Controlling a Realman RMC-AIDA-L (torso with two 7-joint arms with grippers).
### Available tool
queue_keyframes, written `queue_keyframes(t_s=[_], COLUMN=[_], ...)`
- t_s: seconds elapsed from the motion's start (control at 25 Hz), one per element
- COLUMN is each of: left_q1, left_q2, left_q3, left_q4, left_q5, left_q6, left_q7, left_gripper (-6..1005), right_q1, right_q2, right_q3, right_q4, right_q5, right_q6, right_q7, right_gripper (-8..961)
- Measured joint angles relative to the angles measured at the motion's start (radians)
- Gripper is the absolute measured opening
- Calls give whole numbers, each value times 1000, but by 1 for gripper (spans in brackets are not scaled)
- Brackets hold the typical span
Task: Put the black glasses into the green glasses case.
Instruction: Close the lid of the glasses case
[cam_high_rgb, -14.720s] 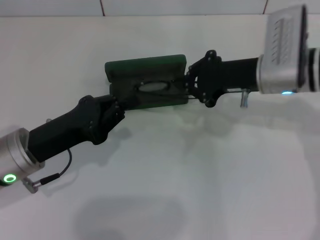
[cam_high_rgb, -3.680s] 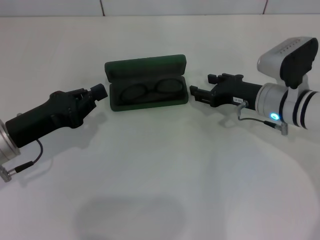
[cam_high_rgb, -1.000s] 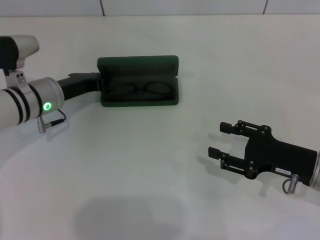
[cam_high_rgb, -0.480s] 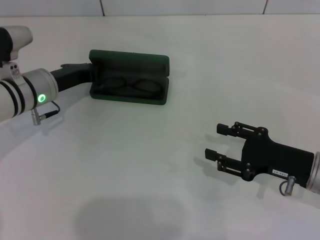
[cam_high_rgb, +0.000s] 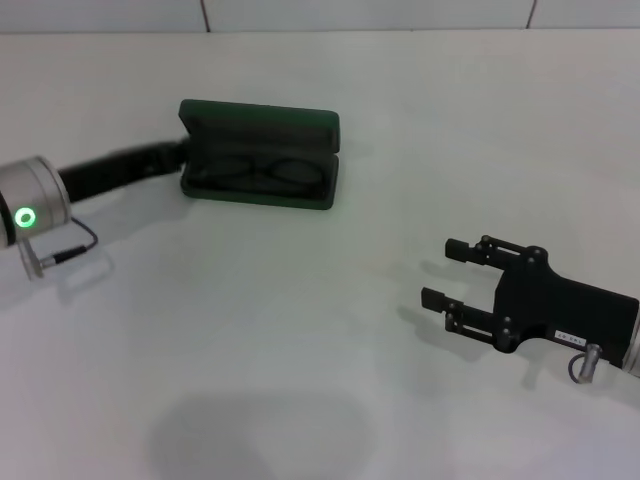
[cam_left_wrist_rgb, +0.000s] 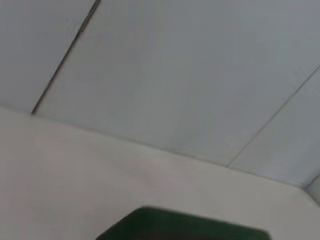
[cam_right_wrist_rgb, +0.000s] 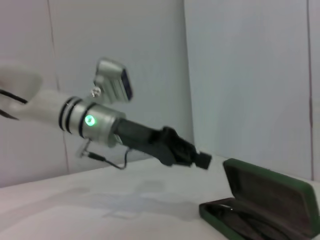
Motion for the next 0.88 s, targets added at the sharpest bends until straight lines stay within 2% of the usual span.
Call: queue_keyframes(t_s=[0.08,0.12,0.2,0.32,0.48,0.64,0.76,0.88], left_q1=[17,20,16,-6,-46,-78,-98,-129], left_q2=[-19,-22,-22,-17,-14,-17,-21,-22], left_q3=[33,85,118,226,387,570,735,810], left_q4=[90,143,170,258,362,352,282,211], left_q5=[-6,-32,-51,-59,62,192,236,228], left_q6=[2,-19,-46,-169,-394,-627,-829,-913], left_q7=[-40,-78,-102,-202,-434,-613,-688,-727], left_gripper=[128,128,128,129,130,130,131,132], right_q1=[0,0,1,3,-2,-4,-3,-2], right_q2=[0,0,0,0,1,6,6,3], right_q3=[2,4,8,12,13,13,13,13], right_q4=[0,1,1,1,1,1,1,1], right_q5=[0,0,0,0,0,1,1,4], right_q6=[1,3,5,7,19,32,32,32], right_q7=[-6,-11,-15,-15,-15,-16,-17,-18], right_gripper=[648,648,648,648,648,648,648,648])
